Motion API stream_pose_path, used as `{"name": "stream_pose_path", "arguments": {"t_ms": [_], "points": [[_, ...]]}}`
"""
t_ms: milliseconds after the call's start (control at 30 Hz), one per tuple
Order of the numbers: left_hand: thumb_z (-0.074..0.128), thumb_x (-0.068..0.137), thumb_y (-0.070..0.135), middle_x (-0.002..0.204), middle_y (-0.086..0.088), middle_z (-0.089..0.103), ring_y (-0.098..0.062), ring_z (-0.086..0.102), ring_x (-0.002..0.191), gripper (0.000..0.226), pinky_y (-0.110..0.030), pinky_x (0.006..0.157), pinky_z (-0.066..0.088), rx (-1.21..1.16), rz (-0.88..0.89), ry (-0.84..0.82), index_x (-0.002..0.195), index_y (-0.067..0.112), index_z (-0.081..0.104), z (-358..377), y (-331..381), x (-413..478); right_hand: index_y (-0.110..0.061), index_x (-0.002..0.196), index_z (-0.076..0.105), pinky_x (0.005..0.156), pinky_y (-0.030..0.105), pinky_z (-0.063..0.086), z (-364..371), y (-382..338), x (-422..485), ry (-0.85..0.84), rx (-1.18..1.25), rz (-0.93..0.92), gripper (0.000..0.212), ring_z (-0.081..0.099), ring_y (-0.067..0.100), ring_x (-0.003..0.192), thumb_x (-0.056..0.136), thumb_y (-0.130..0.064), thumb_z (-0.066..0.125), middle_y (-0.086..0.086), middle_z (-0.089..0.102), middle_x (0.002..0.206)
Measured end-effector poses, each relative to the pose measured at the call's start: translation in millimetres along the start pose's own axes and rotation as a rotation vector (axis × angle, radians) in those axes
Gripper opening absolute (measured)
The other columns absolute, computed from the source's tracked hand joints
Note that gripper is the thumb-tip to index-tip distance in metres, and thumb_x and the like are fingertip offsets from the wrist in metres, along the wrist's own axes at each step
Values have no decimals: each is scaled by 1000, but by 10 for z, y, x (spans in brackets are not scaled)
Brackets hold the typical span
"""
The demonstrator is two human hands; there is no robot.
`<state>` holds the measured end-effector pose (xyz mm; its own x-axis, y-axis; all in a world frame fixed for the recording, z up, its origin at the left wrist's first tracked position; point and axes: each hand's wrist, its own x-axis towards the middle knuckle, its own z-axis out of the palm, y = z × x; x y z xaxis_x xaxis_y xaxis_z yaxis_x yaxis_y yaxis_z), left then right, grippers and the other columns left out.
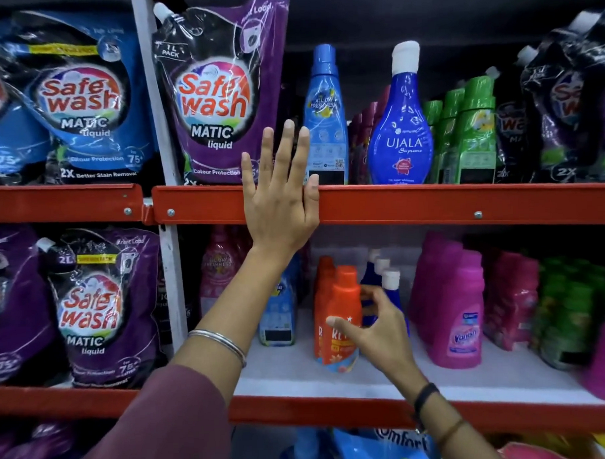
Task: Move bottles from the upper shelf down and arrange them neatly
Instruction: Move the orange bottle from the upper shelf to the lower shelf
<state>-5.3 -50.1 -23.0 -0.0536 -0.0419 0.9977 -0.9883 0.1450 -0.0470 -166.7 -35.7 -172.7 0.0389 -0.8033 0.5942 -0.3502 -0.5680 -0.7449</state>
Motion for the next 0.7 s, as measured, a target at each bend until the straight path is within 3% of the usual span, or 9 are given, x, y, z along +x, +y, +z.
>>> {"name": "stream_pose_path", "arguments": {"t_ms": [300,500,700], "points": [[33,98,34,157,-5,30,-28,21,147,55,-55,119,13,4,7,18,150,18,26,24,-18,-3,-26,114,48,86,34,55,302,410,-36,-114,-21,138,64,64,17,99,62,-43,82,2,66,115],[33,98,34,157,-5,31,-28,21,147,55,-54,119,13,7,11,24,150,18,26,25,-17,-2,-24,122,46,89,33,54,347,460,-51,-145,-60,135,72,61,13,104,63,-49,80,-1,63,119],[32,99,35,157,-4,31,-27,21,147,53,-53,119,13,13,0,1,150,19,27,5,-4,-11,-28,124,45,83,28,51,226,325,-129,-139,-210,79,75,59,8,104,64,-63,71,-9,61,122]]}}
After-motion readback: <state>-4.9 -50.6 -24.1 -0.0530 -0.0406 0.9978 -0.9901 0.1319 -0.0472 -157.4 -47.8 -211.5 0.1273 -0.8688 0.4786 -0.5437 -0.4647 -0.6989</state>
